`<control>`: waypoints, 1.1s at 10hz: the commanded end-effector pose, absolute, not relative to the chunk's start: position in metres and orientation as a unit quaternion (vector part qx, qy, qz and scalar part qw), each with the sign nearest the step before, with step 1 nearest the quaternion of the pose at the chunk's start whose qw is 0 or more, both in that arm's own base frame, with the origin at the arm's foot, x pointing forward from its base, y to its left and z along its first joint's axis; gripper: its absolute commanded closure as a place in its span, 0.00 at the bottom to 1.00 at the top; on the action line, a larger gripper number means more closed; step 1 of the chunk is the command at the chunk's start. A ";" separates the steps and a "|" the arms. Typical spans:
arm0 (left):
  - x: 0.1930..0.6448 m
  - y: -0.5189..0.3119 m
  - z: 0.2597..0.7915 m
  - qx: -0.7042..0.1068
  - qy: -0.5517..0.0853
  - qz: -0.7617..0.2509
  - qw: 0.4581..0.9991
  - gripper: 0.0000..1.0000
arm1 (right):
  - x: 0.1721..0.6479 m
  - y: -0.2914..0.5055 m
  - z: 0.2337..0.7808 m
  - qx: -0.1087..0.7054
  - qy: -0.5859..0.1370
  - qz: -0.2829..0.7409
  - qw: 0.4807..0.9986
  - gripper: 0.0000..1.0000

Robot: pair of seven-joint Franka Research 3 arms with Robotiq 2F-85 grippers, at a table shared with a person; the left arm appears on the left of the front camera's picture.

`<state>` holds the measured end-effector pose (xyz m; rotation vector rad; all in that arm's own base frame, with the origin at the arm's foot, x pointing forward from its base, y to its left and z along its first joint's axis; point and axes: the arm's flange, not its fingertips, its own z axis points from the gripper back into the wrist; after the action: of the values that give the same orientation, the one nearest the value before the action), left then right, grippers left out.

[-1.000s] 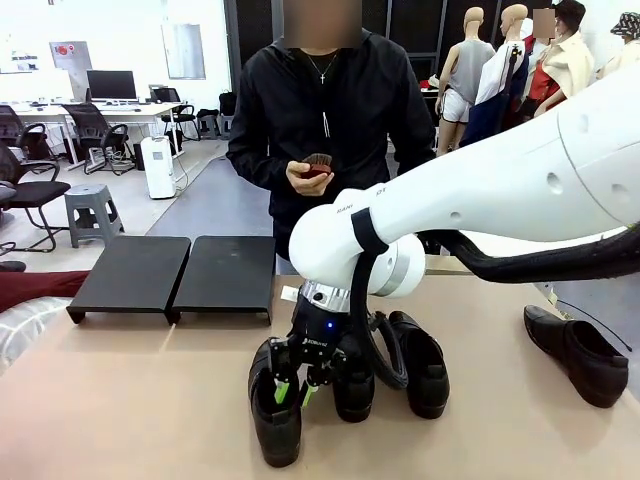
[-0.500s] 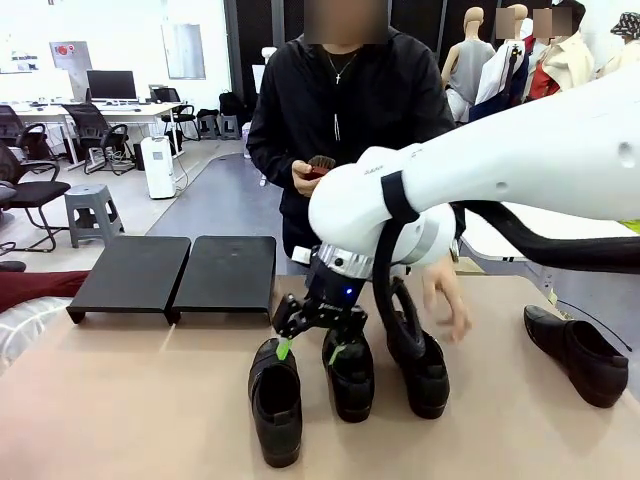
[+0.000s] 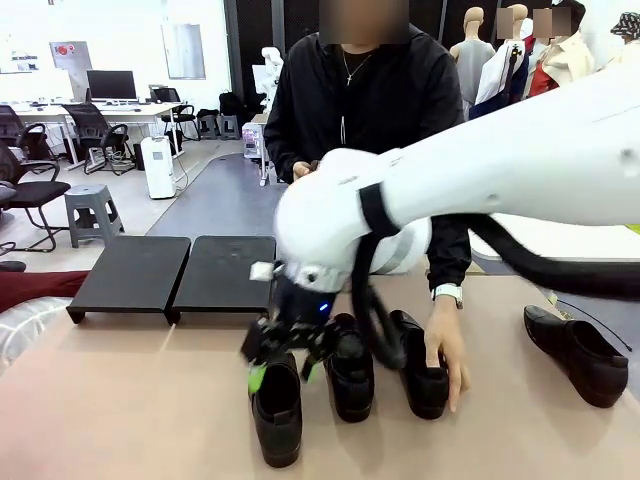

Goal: Organize the shoes by placing them on the stand.
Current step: Pick up one Shoe and place it in the middle of the table.

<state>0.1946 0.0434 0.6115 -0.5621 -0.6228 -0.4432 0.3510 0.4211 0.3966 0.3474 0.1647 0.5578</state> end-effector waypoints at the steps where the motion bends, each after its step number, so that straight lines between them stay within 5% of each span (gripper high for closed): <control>1: 0.194 0.042 0.610 -0.277 -0.304 -0.220 0.885 0.00 | 0.354 0.449 0.392 0.150 0.081 0.314 0.934 0.00; 11: 0.194 0.042 0.610 -0.277 -0.304 -0.220 0.885 0.00 | 0.362 0.416 0.428 0.195 0.052 0.280 0.939 0.00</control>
<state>0.1946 0.0434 0.6115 -0.5621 -0.6227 -0.4432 0.3698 0.4277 0.4274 0.3737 0.1058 0.5650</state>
